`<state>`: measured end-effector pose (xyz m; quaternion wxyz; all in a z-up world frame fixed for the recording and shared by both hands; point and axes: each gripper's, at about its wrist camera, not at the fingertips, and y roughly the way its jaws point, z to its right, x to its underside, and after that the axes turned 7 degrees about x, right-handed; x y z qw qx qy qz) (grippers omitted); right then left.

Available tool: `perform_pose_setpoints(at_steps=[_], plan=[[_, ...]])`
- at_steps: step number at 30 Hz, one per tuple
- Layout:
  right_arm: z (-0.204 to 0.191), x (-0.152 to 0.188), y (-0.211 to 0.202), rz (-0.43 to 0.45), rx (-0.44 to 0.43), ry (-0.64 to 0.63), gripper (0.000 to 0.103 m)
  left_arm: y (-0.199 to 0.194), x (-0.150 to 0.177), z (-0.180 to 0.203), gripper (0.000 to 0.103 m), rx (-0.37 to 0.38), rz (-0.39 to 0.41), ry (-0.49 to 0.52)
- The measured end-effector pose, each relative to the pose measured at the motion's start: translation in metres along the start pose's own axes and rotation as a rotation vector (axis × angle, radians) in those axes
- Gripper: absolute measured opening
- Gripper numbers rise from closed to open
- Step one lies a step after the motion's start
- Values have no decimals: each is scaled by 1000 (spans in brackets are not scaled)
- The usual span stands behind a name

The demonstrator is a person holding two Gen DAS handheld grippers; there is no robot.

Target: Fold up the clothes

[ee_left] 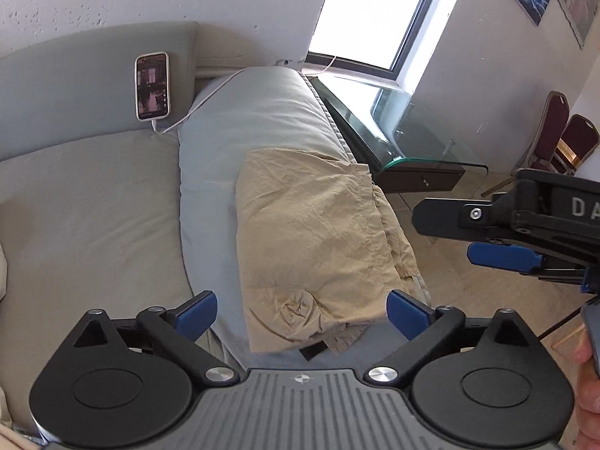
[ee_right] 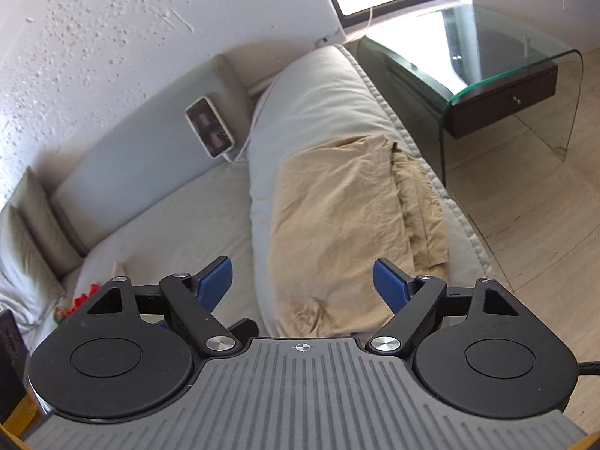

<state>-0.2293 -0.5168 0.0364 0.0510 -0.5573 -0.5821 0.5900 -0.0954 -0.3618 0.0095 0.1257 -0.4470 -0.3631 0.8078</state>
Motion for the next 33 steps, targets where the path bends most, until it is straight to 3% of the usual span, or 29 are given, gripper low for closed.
perform_pose_setpoints(at_steps=[4,8,14,18,33], plan=[[-12,3,-36,11,5,-42,91,-17,7,-3,102,64,-45,-55],[-10,13,-58,18,45,-70,95,-2,19,1,102,102,-73,-49],[-1,35,-32,18,192,-132,95,31,34,4,102,-116,21,45],[-3,43,-12,25,273,-203,95,33,27,3,102,-187,51,53],[12,42,4,-56,293,-186,96,42,31,4,102,-140,-27,7]])
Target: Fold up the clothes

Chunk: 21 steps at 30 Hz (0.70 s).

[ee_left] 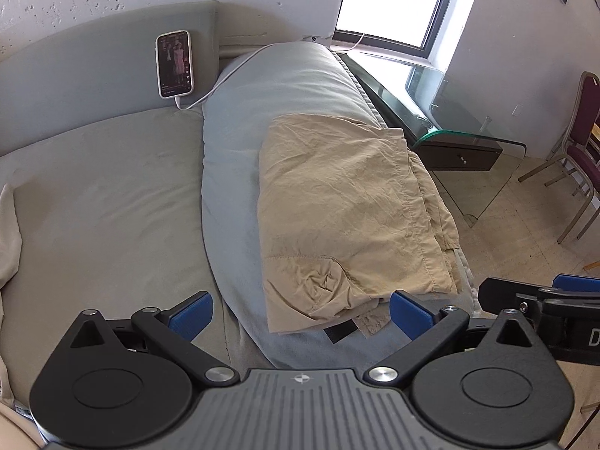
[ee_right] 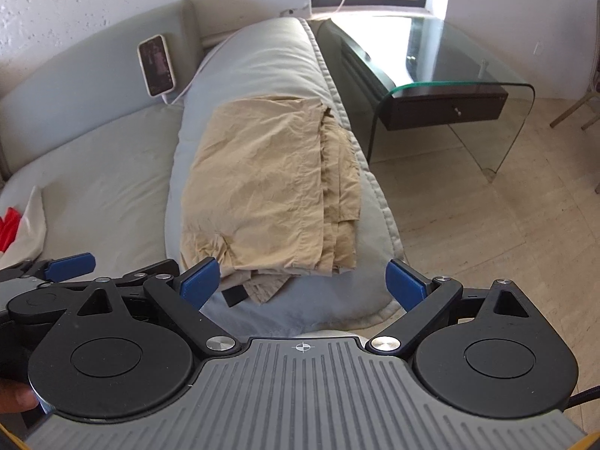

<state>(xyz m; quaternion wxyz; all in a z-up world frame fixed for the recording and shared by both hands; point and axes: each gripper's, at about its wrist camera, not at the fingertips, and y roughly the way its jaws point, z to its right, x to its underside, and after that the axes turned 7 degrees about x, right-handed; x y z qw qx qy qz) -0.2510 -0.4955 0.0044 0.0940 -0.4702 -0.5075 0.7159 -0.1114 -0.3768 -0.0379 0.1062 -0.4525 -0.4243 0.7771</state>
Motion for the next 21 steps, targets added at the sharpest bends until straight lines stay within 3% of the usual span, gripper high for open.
perform_pose_setpoints(at_steps=[21], plan=[[6,13,9,-32,4,6,96,13,9,5,102,-1,-58,9]])
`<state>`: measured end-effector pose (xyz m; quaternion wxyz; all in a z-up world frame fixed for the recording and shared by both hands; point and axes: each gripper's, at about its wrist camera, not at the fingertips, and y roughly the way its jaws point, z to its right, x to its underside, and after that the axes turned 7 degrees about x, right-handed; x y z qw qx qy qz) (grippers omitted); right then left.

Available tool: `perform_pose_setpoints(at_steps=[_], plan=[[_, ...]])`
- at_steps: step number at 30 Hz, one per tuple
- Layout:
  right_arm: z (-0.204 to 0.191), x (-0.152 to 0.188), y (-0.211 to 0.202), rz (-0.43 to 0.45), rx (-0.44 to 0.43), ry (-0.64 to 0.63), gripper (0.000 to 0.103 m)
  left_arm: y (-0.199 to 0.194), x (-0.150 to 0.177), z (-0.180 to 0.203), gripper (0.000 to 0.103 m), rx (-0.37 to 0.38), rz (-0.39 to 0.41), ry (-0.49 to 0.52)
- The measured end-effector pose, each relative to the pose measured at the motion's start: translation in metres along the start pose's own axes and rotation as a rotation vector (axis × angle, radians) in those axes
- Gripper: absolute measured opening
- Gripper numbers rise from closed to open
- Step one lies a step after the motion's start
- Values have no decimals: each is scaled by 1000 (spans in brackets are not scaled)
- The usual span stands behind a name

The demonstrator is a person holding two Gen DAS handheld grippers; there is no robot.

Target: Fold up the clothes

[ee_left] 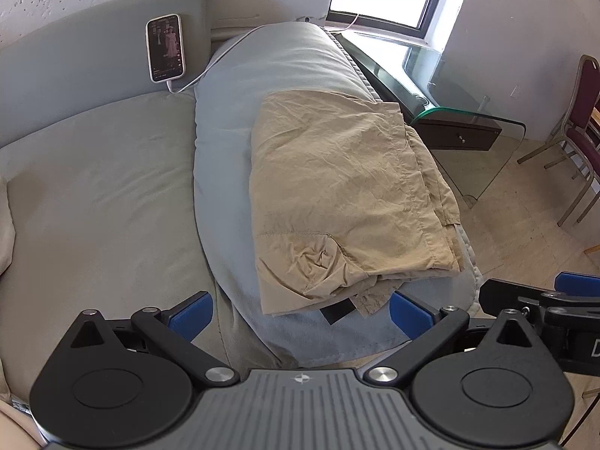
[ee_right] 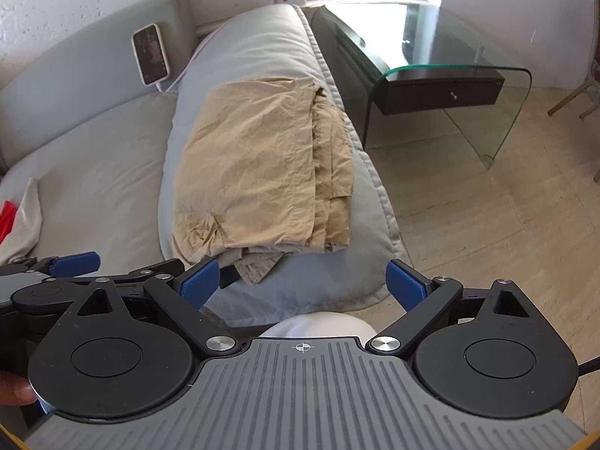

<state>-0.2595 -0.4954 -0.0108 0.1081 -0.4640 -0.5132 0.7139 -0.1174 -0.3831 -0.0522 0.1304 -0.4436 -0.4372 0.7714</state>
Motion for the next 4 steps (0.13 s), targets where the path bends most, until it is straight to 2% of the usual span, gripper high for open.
perform_pose_setpoints(at_steps=[4], plan=[[0,2,0,-3,1,4,96,0,2,-1,102,8,7,-4]])
